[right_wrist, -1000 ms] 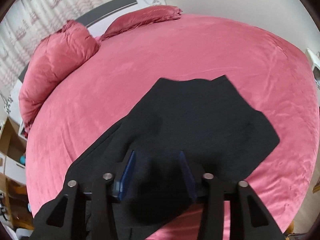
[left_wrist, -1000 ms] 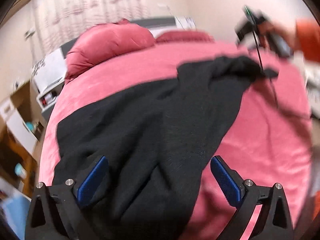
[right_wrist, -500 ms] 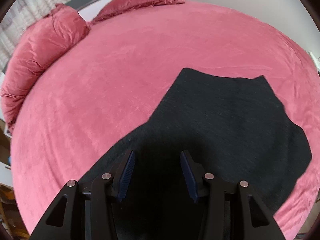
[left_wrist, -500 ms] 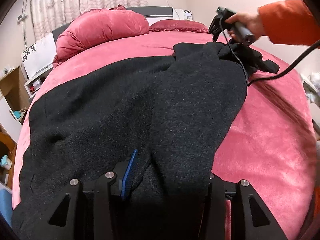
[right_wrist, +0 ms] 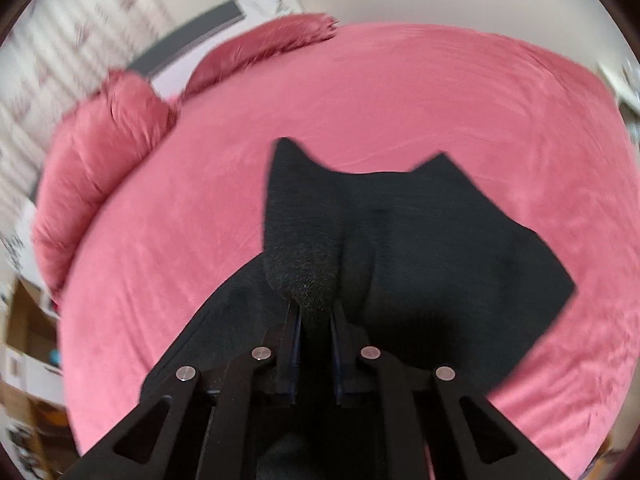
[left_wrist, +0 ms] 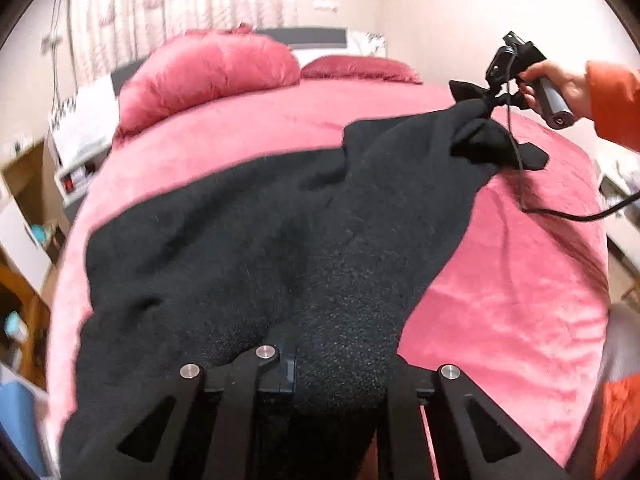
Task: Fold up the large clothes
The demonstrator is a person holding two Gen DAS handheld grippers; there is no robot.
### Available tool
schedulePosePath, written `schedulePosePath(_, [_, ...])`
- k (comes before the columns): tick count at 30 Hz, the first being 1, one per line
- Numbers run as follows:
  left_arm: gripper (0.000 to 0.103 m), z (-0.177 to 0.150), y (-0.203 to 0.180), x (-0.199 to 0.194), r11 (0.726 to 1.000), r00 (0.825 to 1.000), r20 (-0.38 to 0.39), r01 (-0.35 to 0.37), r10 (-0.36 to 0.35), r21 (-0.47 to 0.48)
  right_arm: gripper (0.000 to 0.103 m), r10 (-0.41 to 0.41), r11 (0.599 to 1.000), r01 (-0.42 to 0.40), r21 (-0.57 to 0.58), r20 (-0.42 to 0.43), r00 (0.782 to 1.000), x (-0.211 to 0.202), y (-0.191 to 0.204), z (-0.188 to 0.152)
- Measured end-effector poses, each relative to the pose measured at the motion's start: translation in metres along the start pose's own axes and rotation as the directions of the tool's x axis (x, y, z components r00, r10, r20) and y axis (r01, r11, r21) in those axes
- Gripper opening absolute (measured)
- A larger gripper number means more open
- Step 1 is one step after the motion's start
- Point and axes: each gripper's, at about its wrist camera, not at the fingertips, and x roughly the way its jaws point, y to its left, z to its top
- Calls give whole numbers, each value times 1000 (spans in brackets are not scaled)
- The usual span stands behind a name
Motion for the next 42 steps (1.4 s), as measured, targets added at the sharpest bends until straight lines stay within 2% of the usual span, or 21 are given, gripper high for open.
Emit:
schedulePosePath(3, [12,-3,-14,-16,998,999,35,-11,9,69,11,39,998,-42,57,53,998,-38,-42,-15])
schedulePosePath(5, [12,-8,-24,-27,994,999,45,-2,-3,107,11,33,997,-38,66,86,996,-58,-65,-25])
schedulePosePath(9, [11,-20,-48,-41,974,998,56,17,-30,224,11,38,990,-52,135,100,994,-86,-117,-47])
schedulePosePath(12, [11,-36,-63,-45,952,998,11,63,-70,299,11,11,981,-31,190,106,994,-93,-149,-66])
schedulePosePath(16, [12,-55,-75,-36,928,991,-98,117,-88,352,11,-26,939,4,344,61,998,-89,-221,-104])
schedulePosePath(18, [13,-65,-80,-30,912,989,-134,114,-66,394,12,10,907,-20,420,28,1000,-76,-254,-125])
schedulePosePath(20, [15,-68,-85,-28,896,991,-126,93,-42,434,18,52,901,-47,431,1,999,-68,-274,-136])
schedulePosePath(21, [19,-66,-85,-29,896,990,-131,99,-46,434,18,71,901,-69,428,10,997,-68,-275,-140])
schedulePosePath(23, [32,-61,-81,-35,904,984,-156,146,-89,403,35,103,909,-112,401,44,994,-78,-279,-140])
schedulePosePath(24, [42,-58,-75,-40,910,977,-164,192,-140,369,40,92,918,-105,383,51,994,-84,-282,-140])
schedulePosePath(25, [48,-56,-69,-49,914,972,-153,223,-180,339,44,78,930,-99,353,74,994,-91,-280,-134])
schedulePosePath(26, [49,-54,-63,-61,919,969,-129,240,-209,314,44,76,937,-105,333,99,992,-95,-275,-128])
schedulePosePath(28, [59,-49,-53,-74,927,972,-99,234,-214,292,47,60,945,-105,309,150,987,-107,-275,-119])
schedulePosePath(31, [61,-39,-32,-85,964,988,-20,152,-152,219,62,1,950,-59,307,186,983,-111,-281,-100])
schedulePosePath(33, [63,-26,-10,-83,991,996,15,83,-85,104,62,-48,949,-2,315,152,987,-103,-286,-88])
schedulePosePath(34, [67,-19,6,-77,999,999,26,21,-22,28,62,-58,945,11,326,134,989,-95,-287,-83])
schedulePosePath(36, [70,-12,22,-65,996,996,15,-85,85,-29,62,-83,928,46,371,86,993,-79,-290,-73])
schedulePosePath(39, [70,-8,35,-33,971,971,-22,-238,238,2,61,-127,890,102,444,28,992,-60,-315,-71])
schedulePosePath(42, [70,-18,42,6,933,927,-115,-349,357,86,63,-150,887,113,448,46,988,-59,-318,-70])
